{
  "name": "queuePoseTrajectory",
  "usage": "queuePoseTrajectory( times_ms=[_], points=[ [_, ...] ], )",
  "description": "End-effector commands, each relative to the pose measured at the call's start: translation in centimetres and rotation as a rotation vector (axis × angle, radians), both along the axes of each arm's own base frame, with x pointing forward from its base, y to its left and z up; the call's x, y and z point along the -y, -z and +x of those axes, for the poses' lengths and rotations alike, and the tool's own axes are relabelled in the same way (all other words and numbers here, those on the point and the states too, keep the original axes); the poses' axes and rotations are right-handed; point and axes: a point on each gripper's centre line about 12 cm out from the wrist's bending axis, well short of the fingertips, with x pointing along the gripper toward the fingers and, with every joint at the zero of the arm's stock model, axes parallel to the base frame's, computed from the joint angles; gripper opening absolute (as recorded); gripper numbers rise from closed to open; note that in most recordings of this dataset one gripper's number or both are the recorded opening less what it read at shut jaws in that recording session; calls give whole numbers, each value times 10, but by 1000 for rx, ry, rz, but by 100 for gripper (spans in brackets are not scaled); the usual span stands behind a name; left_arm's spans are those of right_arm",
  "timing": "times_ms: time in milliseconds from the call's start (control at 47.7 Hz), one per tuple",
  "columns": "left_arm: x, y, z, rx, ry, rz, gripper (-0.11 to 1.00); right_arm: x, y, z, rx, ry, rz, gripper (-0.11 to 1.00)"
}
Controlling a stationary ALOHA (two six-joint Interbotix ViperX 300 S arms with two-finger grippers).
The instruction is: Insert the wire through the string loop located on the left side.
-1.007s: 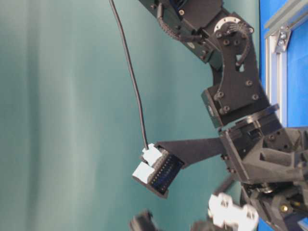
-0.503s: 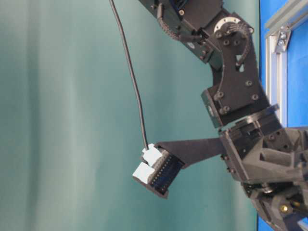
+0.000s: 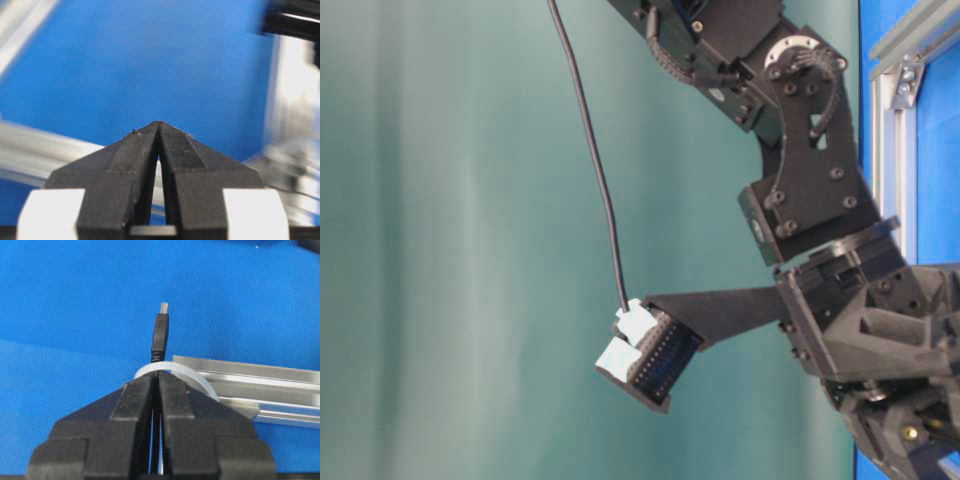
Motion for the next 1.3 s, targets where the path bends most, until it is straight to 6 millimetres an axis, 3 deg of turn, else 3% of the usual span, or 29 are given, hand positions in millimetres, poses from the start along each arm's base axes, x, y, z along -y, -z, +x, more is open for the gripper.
queuePoseTrajectory(
  times_ms=[0, 105, 273, 923, 1028, 1174, 1279],
  points=[
    [19, -4, 4, 18, 85, 2, 0, -1, -17, 4, 44, -2, 2, 0],
    [40, -5, 5, 22, 177, 1, 0, -1, -18, 5, 47, -2, 3, 0],
    [58, -5, 4, 20, 252, 2, 0, -1, -18, 5, 47, -2, 3, 0],
    [62, 1, 2, -26, 273, -1, 2, -1, -18, 5, 49, -2, 3, 0],
    [62, 0, 3, -23, 273, -2, 20, -1, -18, 5, 51, -3, 2, 0],
    [62, 1, 2, -29, 273, -1, 67, -1, -18, 5, 50, -1, 4, 0],
    [62, 2, 1, -31, 276, 2, 90, -1, -17, 4, 47, -1, 4, 0]
  ],
)
